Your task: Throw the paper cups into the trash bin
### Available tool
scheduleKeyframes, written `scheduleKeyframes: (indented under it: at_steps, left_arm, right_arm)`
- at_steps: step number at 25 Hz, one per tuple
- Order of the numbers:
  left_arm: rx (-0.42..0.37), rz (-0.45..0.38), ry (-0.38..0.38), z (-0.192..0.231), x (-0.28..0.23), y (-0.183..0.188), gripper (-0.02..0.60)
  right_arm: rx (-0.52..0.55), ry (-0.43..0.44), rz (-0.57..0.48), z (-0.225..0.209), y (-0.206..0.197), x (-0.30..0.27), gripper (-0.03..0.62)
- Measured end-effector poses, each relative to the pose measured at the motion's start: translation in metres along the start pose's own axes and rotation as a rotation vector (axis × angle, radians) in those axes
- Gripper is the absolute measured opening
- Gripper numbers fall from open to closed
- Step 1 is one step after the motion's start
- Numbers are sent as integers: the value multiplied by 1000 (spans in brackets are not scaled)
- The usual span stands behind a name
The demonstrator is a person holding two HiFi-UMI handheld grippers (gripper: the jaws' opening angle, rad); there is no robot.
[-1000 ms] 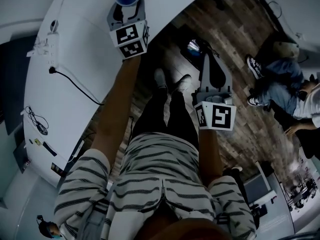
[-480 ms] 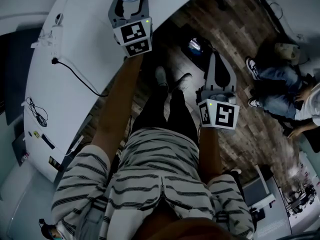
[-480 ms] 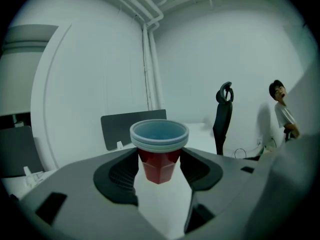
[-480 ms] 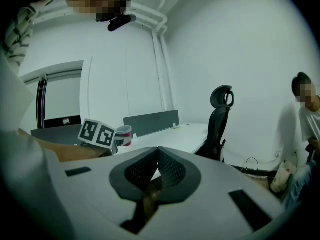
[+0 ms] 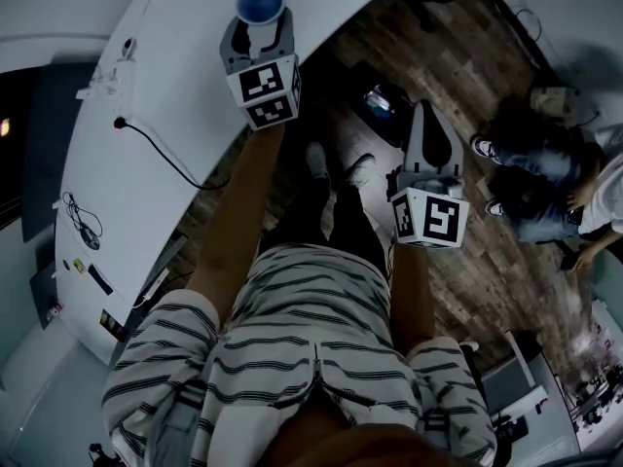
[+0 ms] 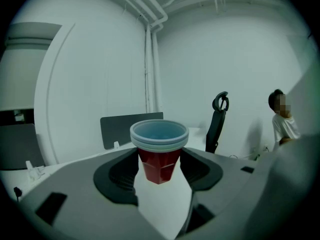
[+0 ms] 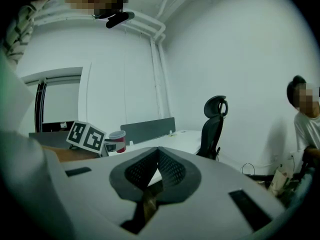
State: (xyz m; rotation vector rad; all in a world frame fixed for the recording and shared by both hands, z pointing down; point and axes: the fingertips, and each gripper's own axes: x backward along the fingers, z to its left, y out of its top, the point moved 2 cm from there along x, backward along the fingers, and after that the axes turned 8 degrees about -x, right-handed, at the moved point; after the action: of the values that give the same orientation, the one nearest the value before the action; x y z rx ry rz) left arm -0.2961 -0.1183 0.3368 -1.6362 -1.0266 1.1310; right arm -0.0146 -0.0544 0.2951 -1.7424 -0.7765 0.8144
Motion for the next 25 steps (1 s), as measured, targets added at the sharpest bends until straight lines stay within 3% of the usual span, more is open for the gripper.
scheduleKeyframes:
  at_steps: [25]
  left_arm:
    - [22,-54,-243,-85,67,59,278]
  right_arm:
    - [17,-70,-63,-11,43,41,9]
